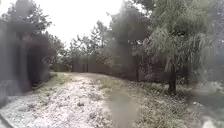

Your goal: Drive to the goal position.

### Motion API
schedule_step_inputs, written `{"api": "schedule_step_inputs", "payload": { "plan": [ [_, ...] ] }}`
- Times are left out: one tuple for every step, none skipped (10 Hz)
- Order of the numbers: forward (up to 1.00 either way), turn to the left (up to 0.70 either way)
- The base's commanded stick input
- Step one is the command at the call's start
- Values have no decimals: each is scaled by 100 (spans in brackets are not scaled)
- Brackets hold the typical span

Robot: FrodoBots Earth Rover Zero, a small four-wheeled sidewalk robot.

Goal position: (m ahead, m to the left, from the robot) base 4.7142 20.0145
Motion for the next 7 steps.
{"api": "schedule_step_inputs", "payload": {
  "plan": [
    [0, 0],
    [0, 0],
    [0, 0],
    [0, 0],
    [11, 0],
    [70, 6],
    [70, 29]
  ]
}}
